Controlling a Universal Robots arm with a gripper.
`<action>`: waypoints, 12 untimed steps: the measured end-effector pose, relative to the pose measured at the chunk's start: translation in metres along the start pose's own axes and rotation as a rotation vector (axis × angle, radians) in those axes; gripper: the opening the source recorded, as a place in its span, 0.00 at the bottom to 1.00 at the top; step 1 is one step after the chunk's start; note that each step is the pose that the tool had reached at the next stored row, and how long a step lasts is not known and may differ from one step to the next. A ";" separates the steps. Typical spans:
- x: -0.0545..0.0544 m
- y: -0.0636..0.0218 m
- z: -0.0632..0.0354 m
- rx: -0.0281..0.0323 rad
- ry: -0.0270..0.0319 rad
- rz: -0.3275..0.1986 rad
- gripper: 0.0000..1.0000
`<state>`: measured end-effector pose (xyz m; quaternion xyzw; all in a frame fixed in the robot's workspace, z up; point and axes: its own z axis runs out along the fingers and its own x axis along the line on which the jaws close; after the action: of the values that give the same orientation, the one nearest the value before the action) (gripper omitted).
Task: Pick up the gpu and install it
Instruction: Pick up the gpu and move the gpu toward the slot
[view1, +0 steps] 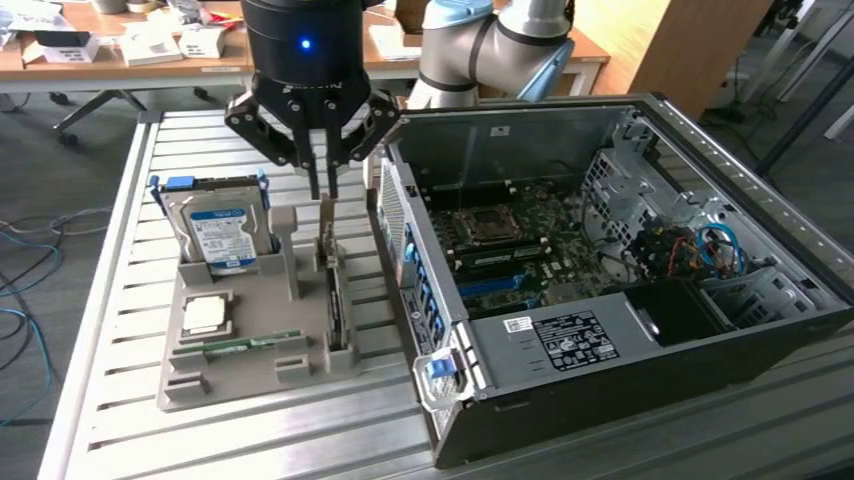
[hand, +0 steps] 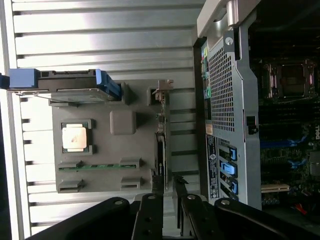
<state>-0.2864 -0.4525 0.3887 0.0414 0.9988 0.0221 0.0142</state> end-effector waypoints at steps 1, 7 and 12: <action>0.000 0.0000 0.0000 0.0000 0.0000 0.000 0.23; 0.000 0.0000 0.0000 0.0000 0.0000 0.000 0.47; 0.000 -0.0001 0.0020 -0.0002 -0.0002 0.000 0.53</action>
<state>-0.2864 -0.4525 0.3868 0.0414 0.9988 0.0222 0.0143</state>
